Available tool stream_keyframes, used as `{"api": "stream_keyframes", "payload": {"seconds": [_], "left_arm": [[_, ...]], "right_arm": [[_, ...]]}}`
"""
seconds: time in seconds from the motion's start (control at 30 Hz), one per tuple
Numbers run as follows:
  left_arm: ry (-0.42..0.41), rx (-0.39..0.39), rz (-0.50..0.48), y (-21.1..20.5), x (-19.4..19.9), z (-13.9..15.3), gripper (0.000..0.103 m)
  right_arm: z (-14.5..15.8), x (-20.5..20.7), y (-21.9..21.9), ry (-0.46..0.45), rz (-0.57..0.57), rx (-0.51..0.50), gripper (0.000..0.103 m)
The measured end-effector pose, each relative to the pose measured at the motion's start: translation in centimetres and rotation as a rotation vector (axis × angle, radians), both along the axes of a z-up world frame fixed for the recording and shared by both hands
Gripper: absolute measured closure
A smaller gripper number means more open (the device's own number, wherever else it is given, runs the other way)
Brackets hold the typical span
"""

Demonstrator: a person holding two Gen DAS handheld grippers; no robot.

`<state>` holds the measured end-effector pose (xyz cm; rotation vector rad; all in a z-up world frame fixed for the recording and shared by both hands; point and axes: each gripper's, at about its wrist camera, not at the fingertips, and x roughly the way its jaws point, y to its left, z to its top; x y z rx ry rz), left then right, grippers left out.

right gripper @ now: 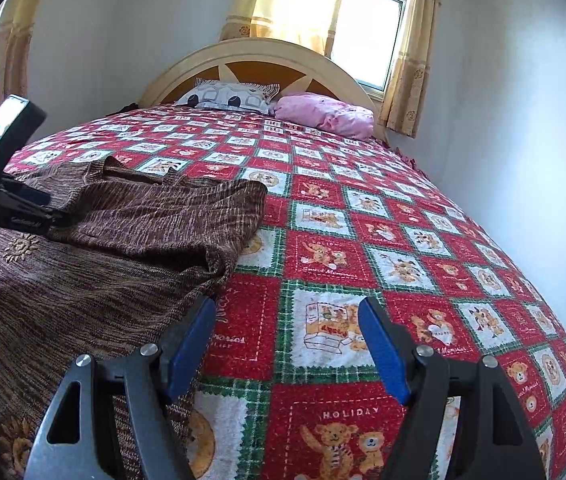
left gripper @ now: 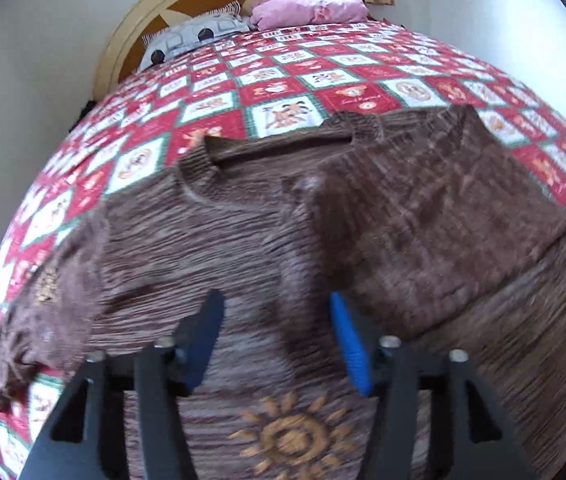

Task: Fold small clothes

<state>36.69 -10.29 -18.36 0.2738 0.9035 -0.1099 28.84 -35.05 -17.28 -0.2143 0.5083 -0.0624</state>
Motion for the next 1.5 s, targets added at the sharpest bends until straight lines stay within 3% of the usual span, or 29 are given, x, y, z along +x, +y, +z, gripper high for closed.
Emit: {"api": "stream_keyframes", "payload": {"seconds": [0.1,0.2,0.3,0.43,0.53,0.63,0.7,0.77,0.8,0.87,0.93,1.03,1.13,1.23,1.4,1.5], "left_arm": [[-0.040,-0.020,0.025,1.4,-0.1,1.1,0.042],[-0.080,-0.093,0.075,2.5,0.9,2.7,0.034],[-0.053,-0.106,0.115,2.3,3.0,2.6,0.036],[0.019,-0.141,0.121,1.6,5.0,1.3,0.050],[0.040,-0.145,0.105,0.8,4.4,0.8,0.051],[0.040,-0.083,0.071,0.2,2.6,0.1,0.049],[0.005,-0.042,0.042,0.1,1.1,0.1,0.049],[-0.018,-0.019,0.050,0.6,0.9,0.8,0.049],[-0.042,-0.042,0.075,1.4,0.8,1.6,0.049],[-0.077,-0.092,0.117,3.0,1.0,2.8,0.045],[-0.099,-0.070,0.167,4.1,1.5,3.2,0.038],[-0.078,-0.028,0.203,4.9,2.5,2.1,0.038],[0.009,-0.018,0.165,4.3,3.2,-0.1,0.039],[0.014,-0.090,0.095,3.2,2.1,-0.3,0.038],[-0.028,-0.052,0.080,1.6,2.0,0.1,0.037],[-0.060,0.042,0.152,1.8,3.7,-0.1,0.035]], "right_arm": [[0.6,-0.3,-0.3,-0.007,0.024,0.037,0.029],[2.5,-0.7,-1.3,-0.049,0.042,0.147,0.029],[4.0,0.9,-0.7,-0.014,0.096,0.214,0.029],[4.4,3.6,1.6,0.015,0.147,0.183,0.029],[2.7,5.8,3.7,0.062,0.174,0.133,0.029],[0.2,8.1,5.0,0.163,0.166,0.058,0.029],[-0.8,9.0,4.9,0.232,0.158,0.066,0.029],[-1.5,9.4,4.7,0.263,0.150,0.066,0.042],[-1.9,9.5,4.8,0.271,0.147,0.059,0.043],[-2.3,9.4,4.9,0.265,0.143,0.050,0.043],[-2.4,9.2,4.9,0.261,0.139,0.039,0.043],[-2.5,8.9,5.4,0.249,0.133,0.004,0.043],[-2.5,9.0,5.5,0.243,0.129,-0.015,0.043],[-2.5,9.2,5.2,0.249,0.132,0.005,0.043],[-2.6,9.3,5.0,0.257,0.135,0.024,0.043],[-2.6,9.3,5.1,0.256,0.134,0.019,0.043]]}}
